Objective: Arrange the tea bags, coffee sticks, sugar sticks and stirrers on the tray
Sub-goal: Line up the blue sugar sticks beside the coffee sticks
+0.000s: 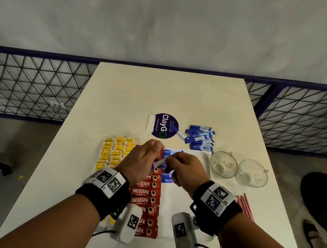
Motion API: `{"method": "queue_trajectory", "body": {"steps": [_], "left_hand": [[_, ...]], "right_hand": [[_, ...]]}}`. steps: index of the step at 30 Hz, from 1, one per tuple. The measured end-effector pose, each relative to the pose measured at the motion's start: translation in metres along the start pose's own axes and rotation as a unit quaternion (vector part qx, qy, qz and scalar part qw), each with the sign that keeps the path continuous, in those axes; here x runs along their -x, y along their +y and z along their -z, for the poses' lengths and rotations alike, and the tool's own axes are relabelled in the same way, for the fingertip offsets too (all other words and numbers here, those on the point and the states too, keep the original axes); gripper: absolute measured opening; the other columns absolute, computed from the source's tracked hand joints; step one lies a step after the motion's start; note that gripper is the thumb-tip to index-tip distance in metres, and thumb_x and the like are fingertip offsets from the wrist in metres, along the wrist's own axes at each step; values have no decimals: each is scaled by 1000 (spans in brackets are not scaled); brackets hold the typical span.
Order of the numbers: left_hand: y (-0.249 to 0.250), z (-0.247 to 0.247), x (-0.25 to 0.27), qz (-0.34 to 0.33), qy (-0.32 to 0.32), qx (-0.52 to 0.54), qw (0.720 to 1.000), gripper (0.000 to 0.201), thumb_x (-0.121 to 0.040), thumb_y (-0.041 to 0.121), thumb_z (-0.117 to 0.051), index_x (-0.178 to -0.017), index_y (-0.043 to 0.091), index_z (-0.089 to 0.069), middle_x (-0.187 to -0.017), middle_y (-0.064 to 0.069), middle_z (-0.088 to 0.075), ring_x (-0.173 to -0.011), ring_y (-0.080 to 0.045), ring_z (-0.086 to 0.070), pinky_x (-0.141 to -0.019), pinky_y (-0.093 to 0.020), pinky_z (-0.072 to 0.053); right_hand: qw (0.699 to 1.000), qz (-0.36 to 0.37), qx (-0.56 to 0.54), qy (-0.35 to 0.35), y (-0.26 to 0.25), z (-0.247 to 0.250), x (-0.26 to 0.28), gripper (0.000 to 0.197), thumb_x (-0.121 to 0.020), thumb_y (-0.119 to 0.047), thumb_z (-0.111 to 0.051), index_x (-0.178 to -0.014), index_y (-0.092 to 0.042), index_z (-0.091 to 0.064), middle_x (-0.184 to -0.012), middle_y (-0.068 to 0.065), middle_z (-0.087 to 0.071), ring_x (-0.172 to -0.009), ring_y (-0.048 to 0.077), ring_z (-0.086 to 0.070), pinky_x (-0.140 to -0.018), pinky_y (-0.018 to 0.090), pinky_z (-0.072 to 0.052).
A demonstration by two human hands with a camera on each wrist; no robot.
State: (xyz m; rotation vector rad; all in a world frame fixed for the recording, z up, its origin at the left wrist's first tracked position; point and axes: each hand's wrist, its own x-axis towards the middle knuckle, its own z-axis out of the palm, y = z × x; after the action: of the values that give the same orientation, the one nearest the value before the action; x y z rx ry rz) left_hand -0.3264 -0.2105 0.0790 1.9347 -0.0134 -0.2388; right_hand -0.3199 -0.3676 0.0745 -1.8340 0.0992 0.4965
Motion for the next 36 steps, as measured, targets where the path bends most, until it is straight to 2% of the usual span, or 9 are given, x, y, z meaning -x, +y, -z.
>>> {"method": "queue_trajectory", "body": {"steps": [5, 10, 12, 17, 20, 24, 29, 33, 36], "left_hand": [[-18, 7, -1, 50, 17, 3, 999, 16, -91, 34, -62, -94, 19, -65, -73, 6, -65, -49, -3, -49, -54, -22, -39], [-16, -6, 1, -10, -5, -133, 991, 17, -90, 20, -65, -105, 26, -61, -96, 7, -67, -86, -7, -65, -74, -25, -54], [-12, -13, -2, -40, -51, -176, 982, 26, -89, 17, -63, -113, 24, -60, -102, 6, -67, -91, -8, -64, -78, -27, -55], [-14, -11, -6, -50, -51, -195, 978, 23, -84, 26, -70, -106, 28, -65, -95, 12, -65, -85, -3, -61, -71, -20, -47], [-21, 0, -2, 11, 1, -72, 997, 12, -85, 19, -71, -96, 25, -68, -82, 17, -66, -72, 4, -61, -66, -14, -44], [-23, -1, 0, 71, 14, 21, 997, 11, -91, 9, -62, -86, 17, -68, -47, 11, -53, -46, -7, -41, -49, -23, -36], [-26, -7, 0, 35, 51, -60, 996, 13, -90, 18, -66, -83, 29, -68, -67, 17, -64, -64, -4, -58, -62, -18, -44], [-30, -9, 6, 1, 76, -80, 994, 11, -89, 23, -68, -97, 27, -75, -86, 12, -72, -76, -4, -63, -71, -20, -51], [-30, -11, 9, 31, 95, -3, 995, 14, -90, 25, -66, -97, 18, -75, -63, 4, -66, -52, -4, -57, -50, -23, -45]], "right_hand": [[997, -8, -59, 47, 11, 14, 1, 20, -94, -17, -53, -82, -4, -63, -72, 8, -68, -39, 12, -44, -43, 24, -37], [997, -32, -74, 9, 12, 12, 3, 46, -93, -46, -53, -86, -2, -64, -68, 8, -67, -42, 17, -45, -42, 25, -37], [999, -23, -45, 5, 12, 10, 1, 42, -93, -43, -54, -85, -4, -66, -74, 18, -69, -45, 21, -46, -45, 27, -38], [995, -8, -90, 39, 14, 15, 0, 18, -92, -11, -54, -79, -3, -63, -70, 16, -66, -38, 15, -42, -42, 24, -34], [989, -14, -134, 57, 17, 23, 1, 16, -92, -12, -56, -79, -7, -62, -64, 5, -66, -40, 16, -42, -42, 23, -34], [991, -11, -117, 68, 24, 25, 1, 14, -91, -17, -59, -81, -10, -65, -72, 4, -69, -42, 15, -44, -43, 23, -37], [987, -22, -110, 113, 35, 25, 0, 12, -90, -29, -63, -85, -19, -68, -66, 1, -63, -47, 12, -45, -45, 25, -37], [975, -40, -185, 114, 36, 20, 1, 16, -92, -24, -61, -88, -10, -68, -74, 7, -69, -47, 19, -48, -48, 28, -43], [973, -22, -208, 102, 38, 17, 1, 5, -90, -7, -61, -92, -7, -66, -72, 9, -65, -51, 19, -50, -52, 30, -47]]}}
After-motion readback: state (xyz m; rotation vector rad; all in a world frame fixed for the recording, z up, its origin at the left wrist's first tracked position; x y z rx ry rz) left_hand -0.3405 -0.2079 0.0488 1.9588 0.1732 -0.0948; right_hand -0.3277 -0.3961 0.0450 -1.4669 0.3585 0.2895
